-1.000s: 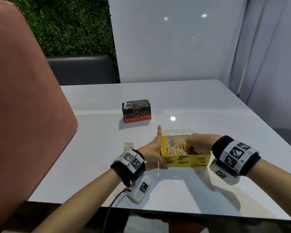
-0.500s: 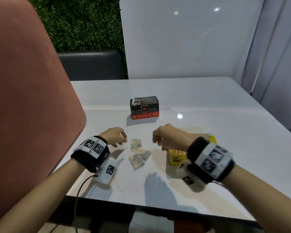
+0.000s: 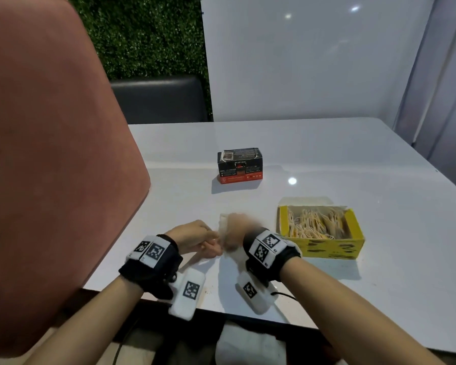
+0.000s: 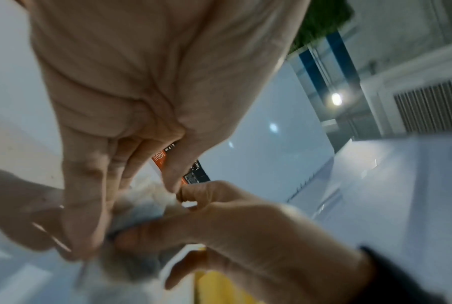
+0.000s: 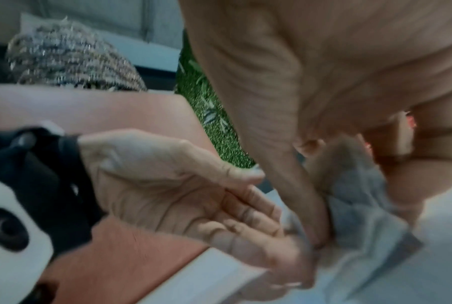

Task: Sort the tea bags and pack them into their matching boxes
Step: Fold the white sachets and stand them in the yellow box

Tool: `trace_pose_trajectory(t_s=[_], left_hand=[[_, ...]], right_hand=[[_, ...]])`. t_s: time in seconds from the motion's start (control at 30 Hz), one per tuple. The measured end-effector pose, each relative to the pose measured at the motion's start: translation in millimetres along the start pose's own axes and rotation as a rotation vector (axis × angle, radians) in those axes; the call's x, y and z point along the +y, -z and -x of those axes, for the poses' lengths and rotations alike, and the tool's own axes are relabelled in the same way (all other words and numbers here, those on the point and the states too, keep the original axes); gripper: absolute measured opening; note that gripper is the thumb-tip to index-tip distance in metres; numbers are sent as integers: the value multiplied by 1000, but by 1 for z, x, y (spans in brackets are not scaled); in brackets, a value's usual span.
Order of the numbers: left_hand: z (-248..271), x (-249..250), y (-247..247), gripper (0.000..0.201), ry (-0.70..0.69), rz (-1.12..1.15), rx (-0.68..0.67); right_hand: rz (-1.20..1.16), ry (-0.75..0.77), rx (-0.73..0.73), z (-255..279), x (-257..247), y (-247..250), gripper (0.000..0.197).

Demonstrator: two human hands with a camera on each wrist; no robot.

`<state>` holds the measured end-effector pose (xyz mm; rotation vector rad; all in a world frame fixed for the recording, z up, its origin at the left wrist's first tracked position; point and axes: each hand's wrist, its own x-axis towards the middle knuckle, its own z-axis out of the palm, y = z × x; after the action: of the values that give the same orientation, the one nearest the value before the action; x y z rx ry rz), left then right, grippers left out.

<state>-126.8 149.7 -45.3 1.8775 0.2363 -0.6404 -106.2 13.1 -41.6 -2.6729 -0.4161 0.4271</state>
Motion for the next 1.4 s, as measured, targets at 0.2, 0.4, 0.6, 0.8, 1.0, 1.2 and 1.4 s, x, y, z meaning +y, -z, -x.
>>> trace_pose_trajectory(t_s=[0.2, 0.4, 0.6, 0.8, 1.0, 1.2, 1.4], left_hand=[[22, 4, -5, 33, -207, 474, 59], [29, -20, 5, 23, -222, 648, 160], [39, -29, 20, 22, -293, 756, 216], [44, -35, 29, 18, -340, 788, 305], [43, -42, 25, 24, -287, 769, 303], [44, -31, 6, 20, -243, 846, 252], [46, -11, -20, 22, -244, 821, 142]], right_hand=[[-103, 170, 154, 10, -17, 3, 26], [-328, 278, -197, 15, -15, 34, 32], [-253, 22, 48, -37, -7, 54, 29], [209, 70, -135, -61, -9, 20, 54], [42, 152, -127, -45, -8, 12, 14], [-253, 347, 249, -11, -12, 41, 17], [-71, 591, 312, 34, -23, 30, 18]])
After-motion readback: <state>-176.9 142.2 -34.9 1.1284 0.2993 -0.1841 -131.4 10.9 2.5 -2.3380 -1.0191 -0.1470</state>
